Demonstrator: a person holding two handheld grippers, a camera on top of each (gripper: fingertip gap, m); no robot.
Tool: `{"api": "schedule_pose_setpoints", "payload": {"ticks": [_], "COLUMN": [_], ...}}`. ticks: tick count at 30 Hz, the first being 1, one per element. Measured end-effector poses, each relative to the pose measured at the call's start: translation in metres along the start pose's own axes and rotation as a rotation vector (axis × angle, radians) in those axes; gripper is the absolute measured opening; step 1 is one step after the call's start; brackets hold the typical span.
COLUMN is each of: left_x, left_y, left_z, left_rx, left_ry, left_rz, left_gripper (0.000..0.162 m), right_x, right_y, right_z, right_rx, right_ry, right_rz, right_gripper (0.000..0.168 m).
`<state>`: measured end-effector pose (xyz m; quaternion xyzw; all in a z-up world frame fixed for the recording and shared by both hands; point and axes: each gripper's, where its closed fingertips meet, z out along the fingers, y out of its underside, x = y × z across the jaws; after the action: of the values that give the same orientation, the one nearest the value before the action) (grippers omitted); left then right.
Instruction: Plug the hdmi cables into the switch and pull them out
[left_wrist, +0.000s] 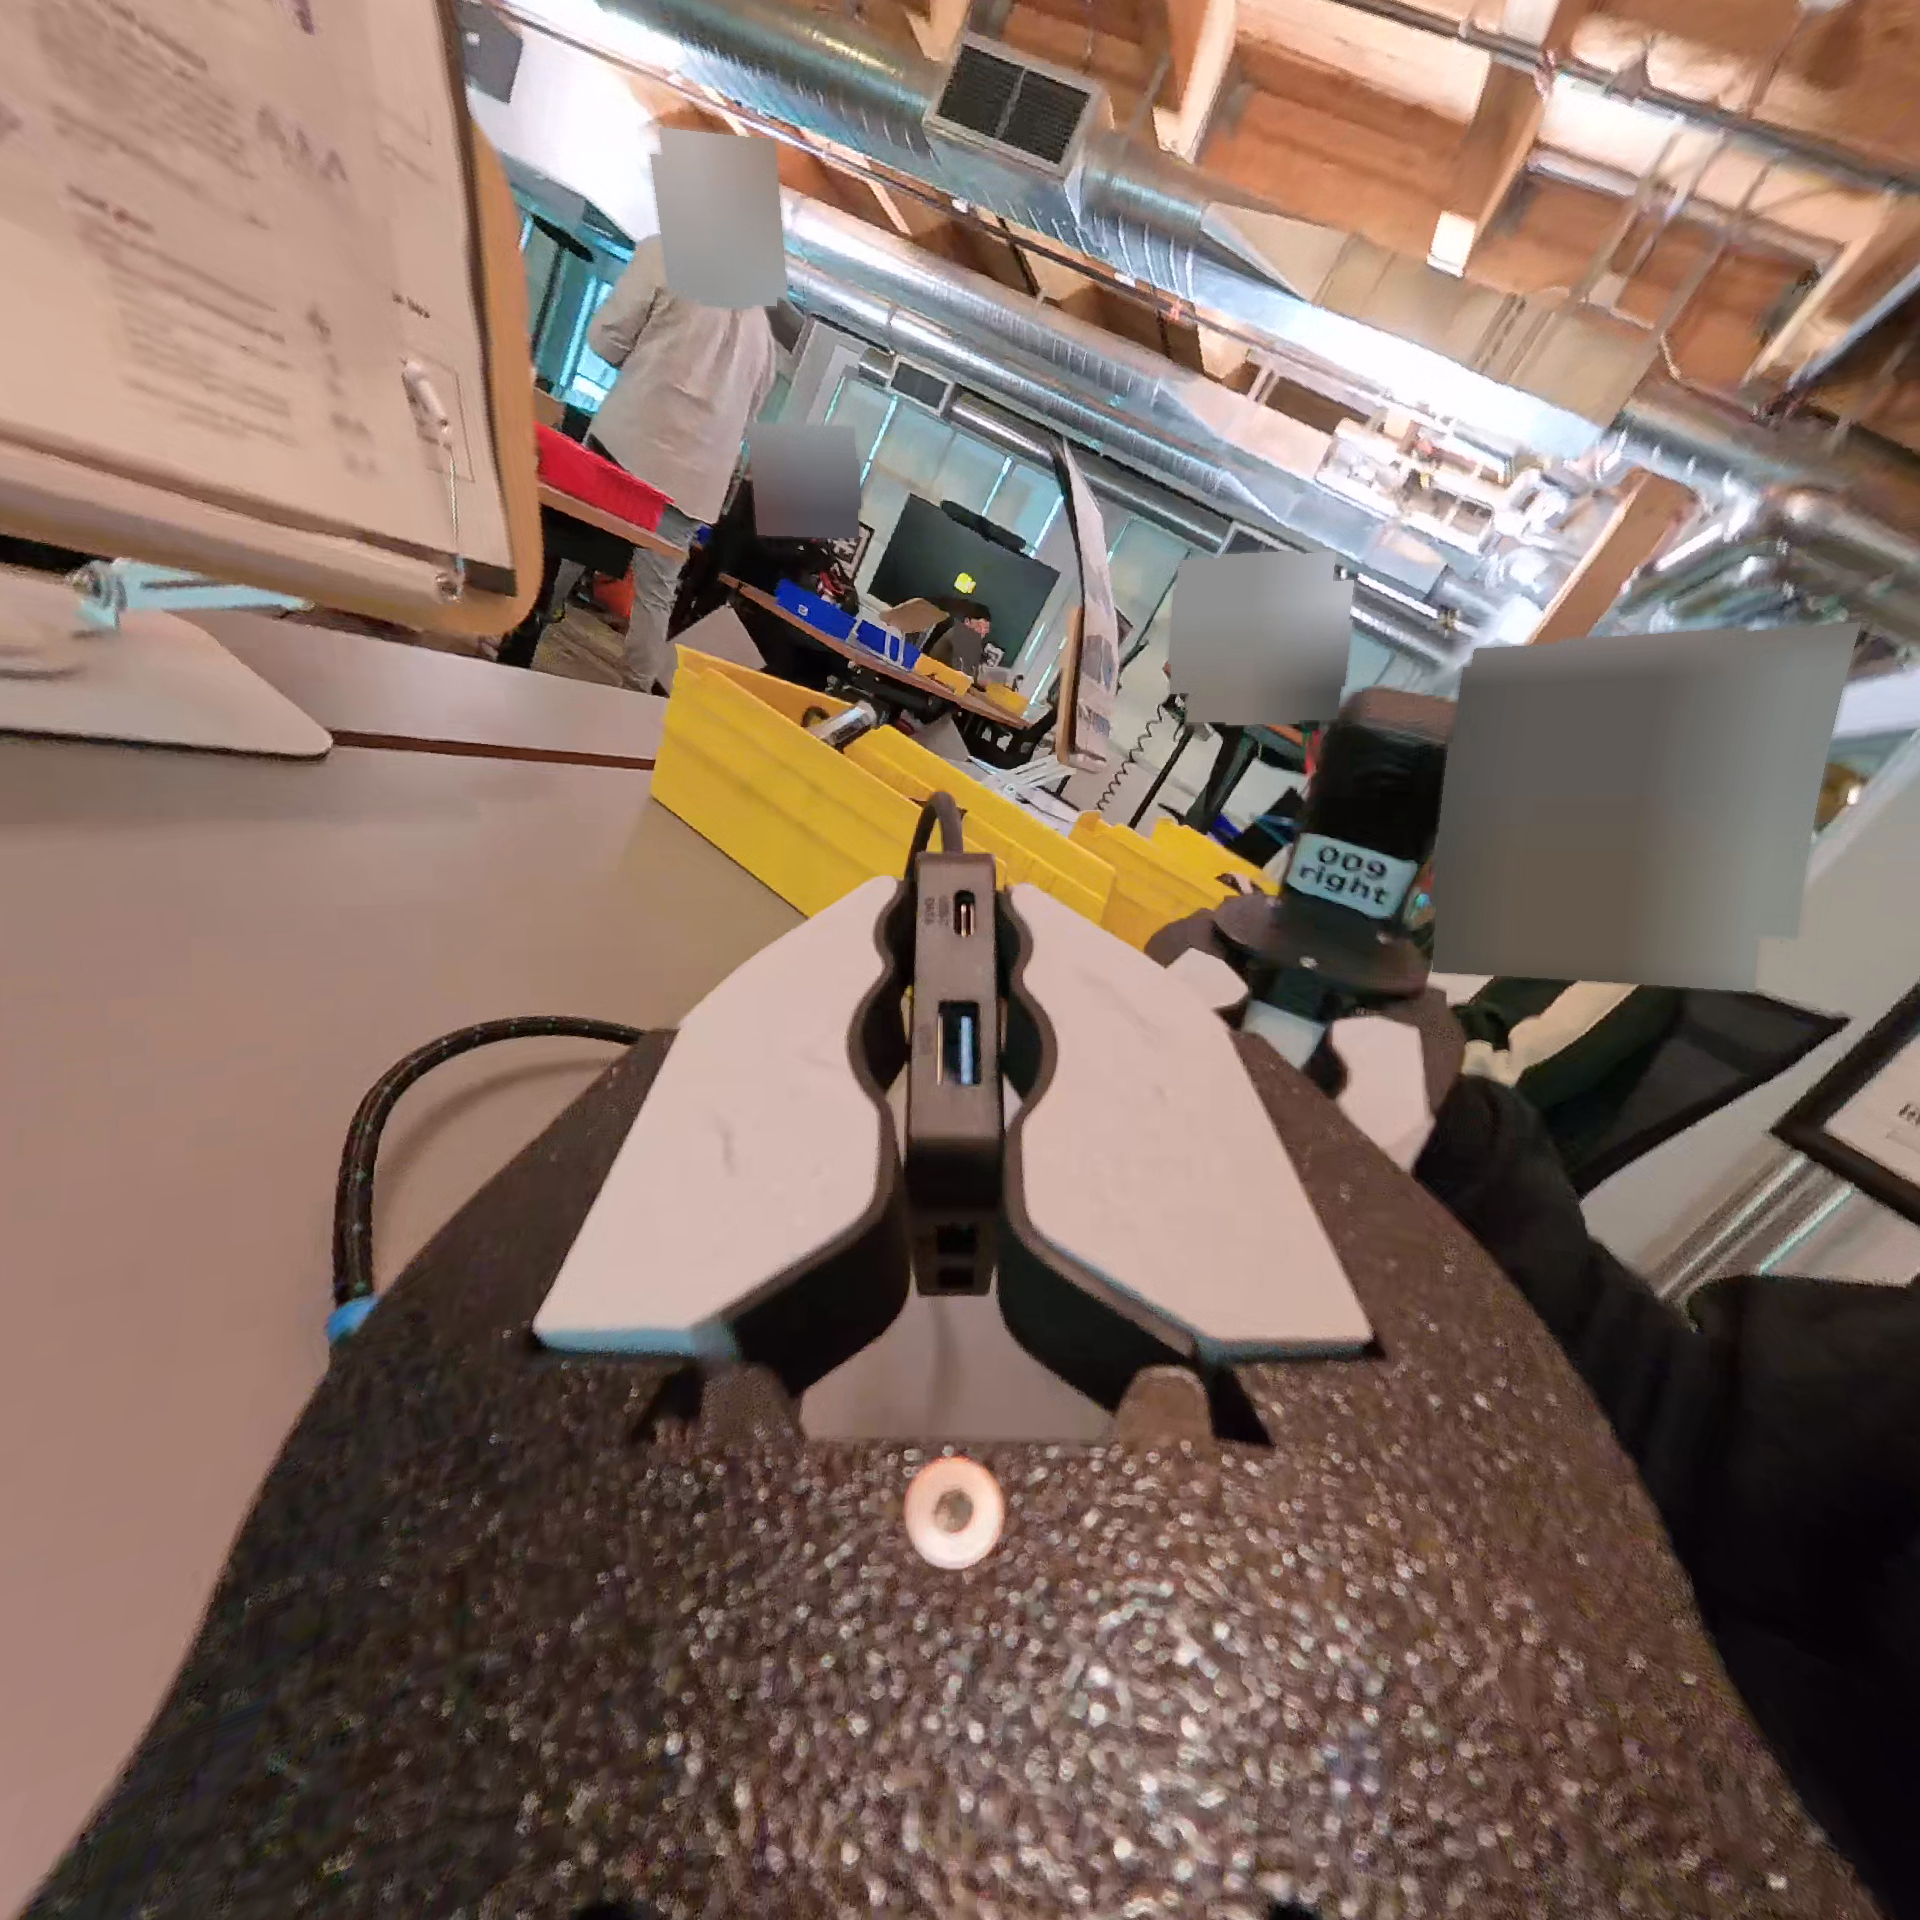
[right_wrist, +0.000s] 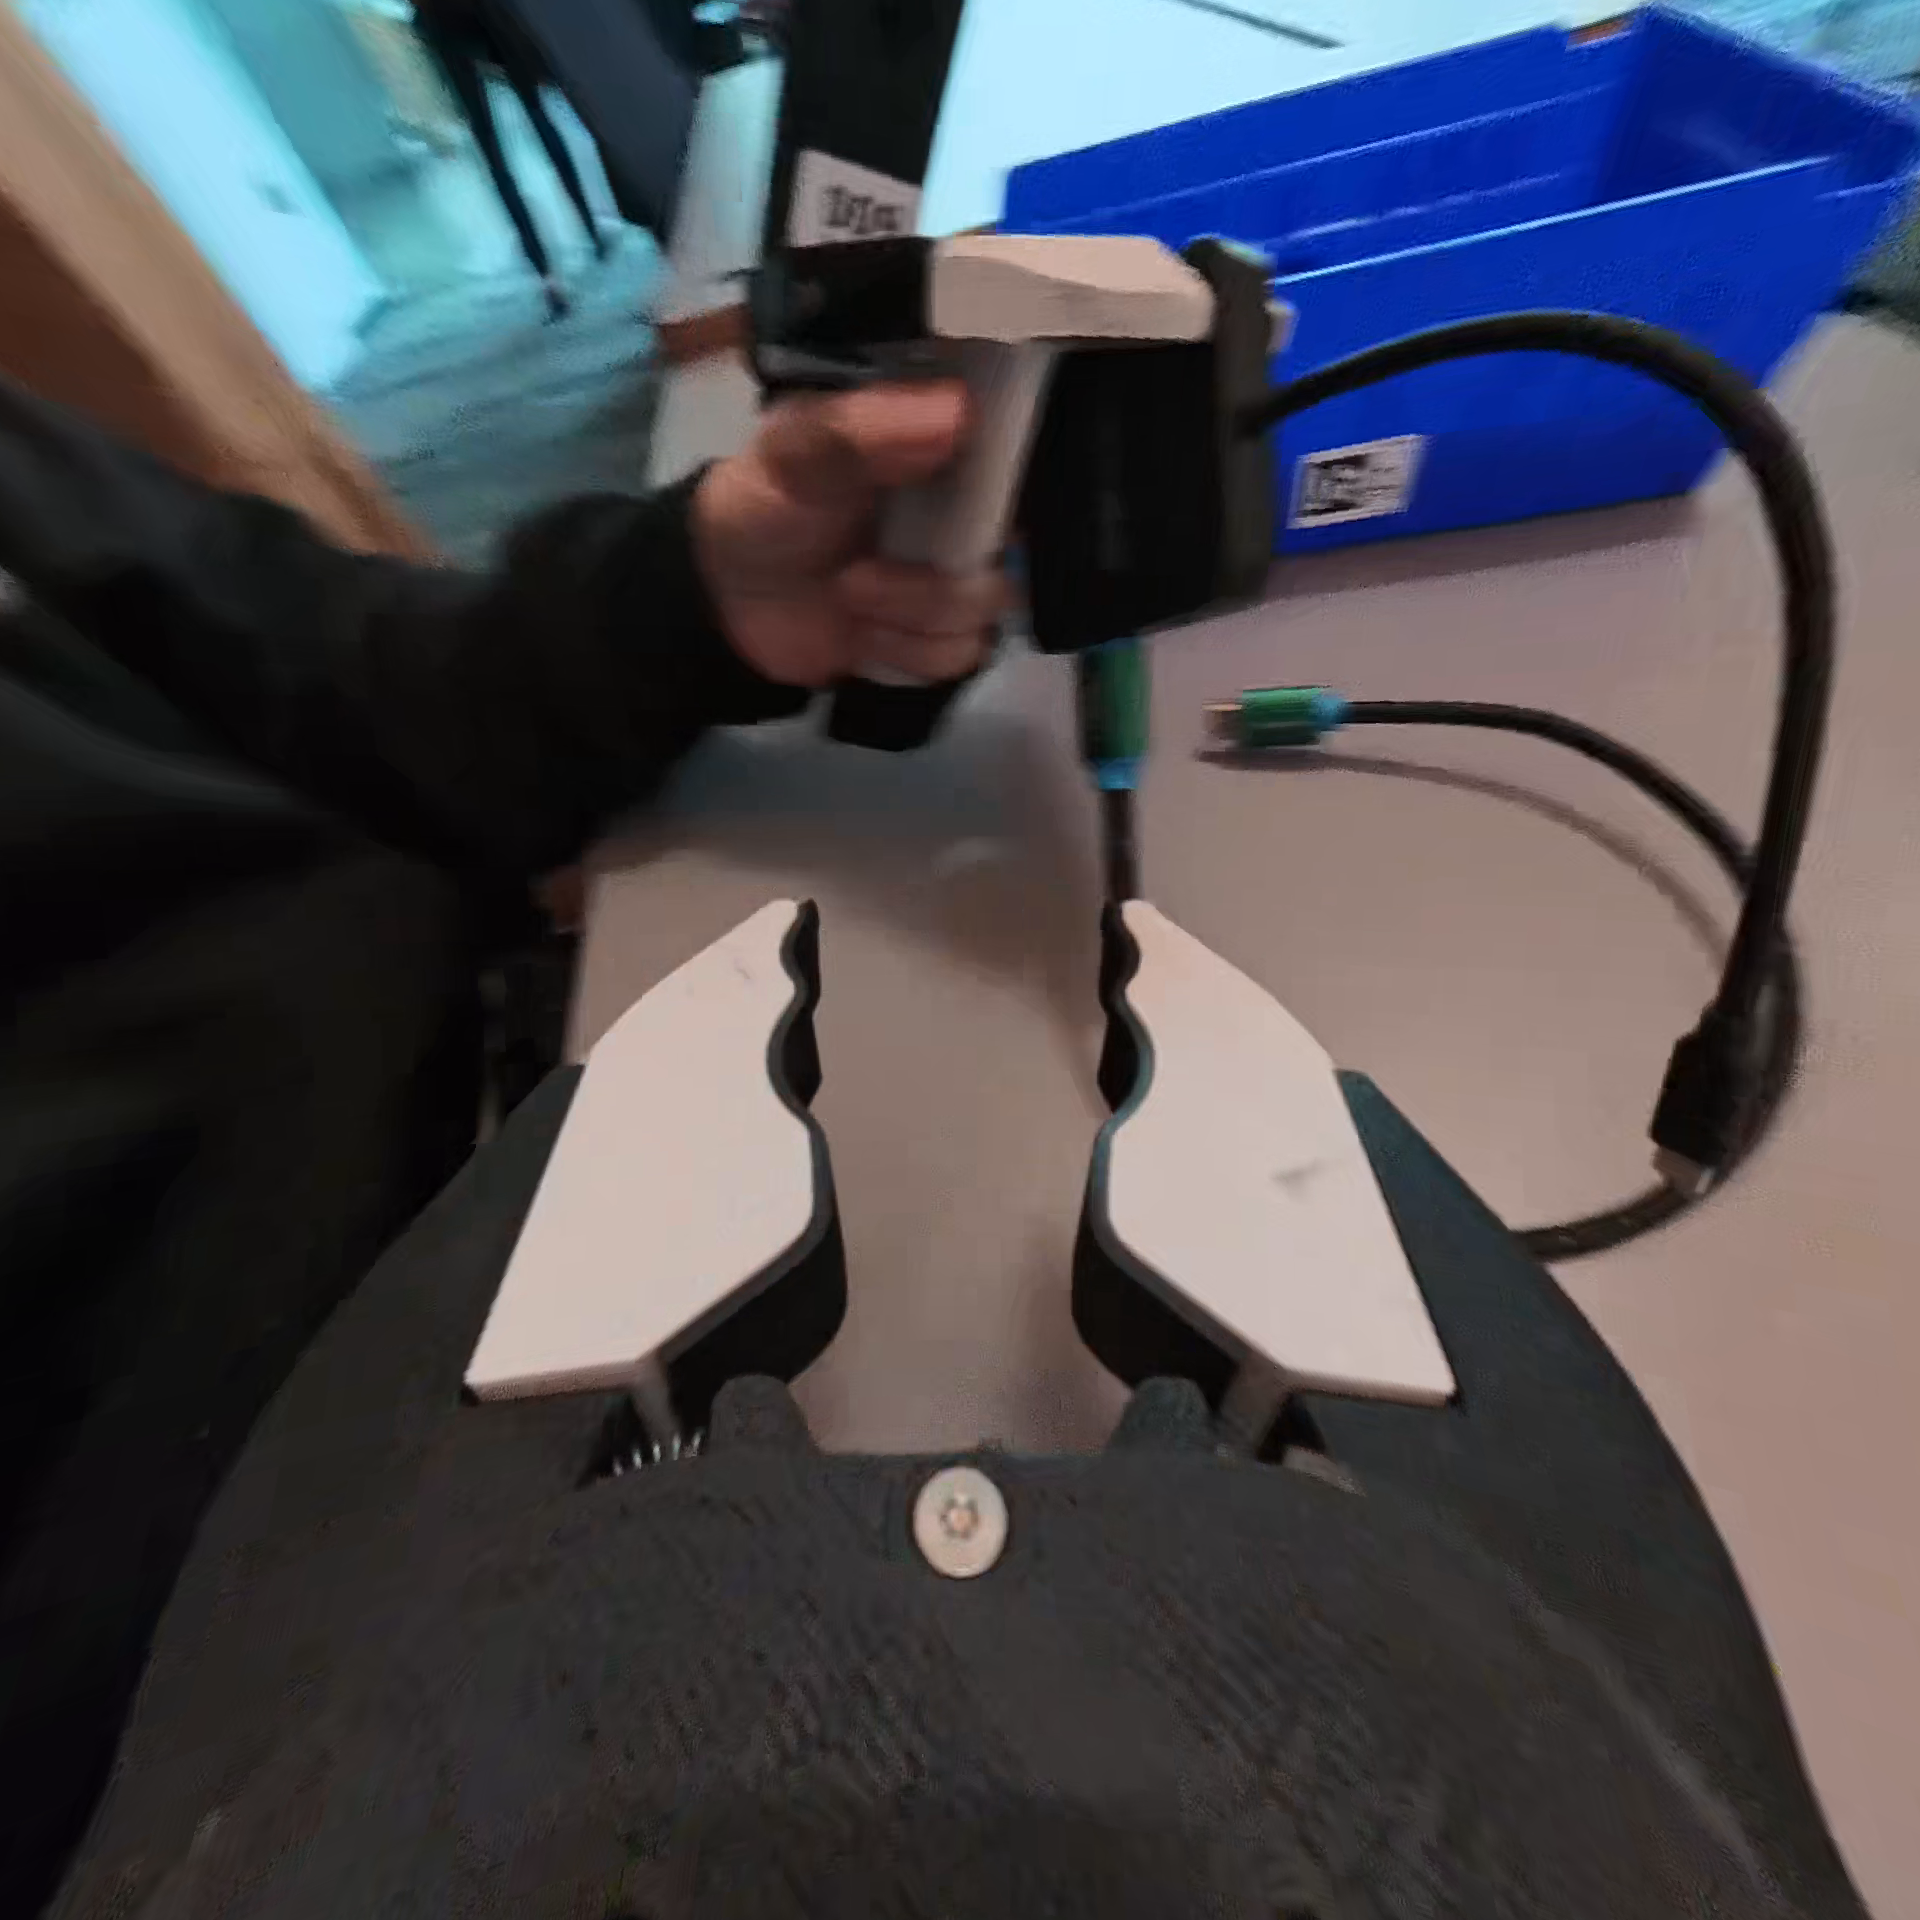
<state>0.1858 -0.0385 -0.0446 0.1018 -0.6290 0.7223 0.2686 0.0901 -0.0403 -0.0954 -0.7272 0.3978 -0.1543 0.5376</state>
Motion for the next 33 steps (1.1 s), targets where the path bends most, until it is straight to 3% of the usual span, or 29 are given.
{"api": "schedule_pose_setpoints", "payload": {"ticks": [5, 8, 9, 10, 14, 15, 19, 23, 30, 33], "left_x": [0.002, 0.027, 0.034, 0.040, 0.058, 0.058, 0.061, 0.067, 0.069, 0.062], "left_y": [0.004, 0.014, 0.017, 0.019, 0.021, 0.023, 0.019, 0.054, 0.103, 0.111], "left_z": [0.004, 0.011, 0.013, 0.014, 0.012, 0.011, -0.007, -0.021, -0.015, -0.016], "left_rx": [0.009, -0.048, -0.066, -0.068, -0.088, -0.110, -0.178, -0.444, -0.722, -0.796], "left_ry": [0.005, 0.107, 0.138, 0.160, 0.273, 0.269, 0.241, 0.265, 0.241, 0.210], "left_rz": [-0.089, -0.070, -0.049, -0.026, 0.056, 0.118, 0.490, 0.798, 1.123, 1.280], "left_gripper": [0.014, 0.013, 0.013, 0.014, 0.014, 0.015, 0.053, 0.071, 0.087, 0.080], "right_x": [0.035, 0.029, 0.021, 0.007, -0.008, -0.008, -0.015, -0.028, -0.043, -0.051], "right_y": [-0.018, -0.022, -0.026, -0.030, -0.030, -0.028, -0.017, -0.002, 0.017, 0.029], "right_z": [0.030, 0.045, 0.045, 0.042, 0.029, 0.025, -0.006, -0.018, 0.007, 0.011], "right_rx": [0.181, 0.226, 0.255, 0.284, 0.244, 0.223, 0.149, 0.038, -0.127, -0.191], "right_ry": [0.105, 0.047, -0.003, -0.091, -0.265, -0.288, -0.447, -0.518, -0.525, -0.583], "right_rz": [0.208, 0.191, 0.157, 0.110, 0.168, 0.201, 0.338, 0.362, 0.340, 0.353], "right_gripper": [0.049, 0.059, 0.048, 0.024, 0.014, 0.014, 0.014, 0.014, 0.014, 0.014]}}
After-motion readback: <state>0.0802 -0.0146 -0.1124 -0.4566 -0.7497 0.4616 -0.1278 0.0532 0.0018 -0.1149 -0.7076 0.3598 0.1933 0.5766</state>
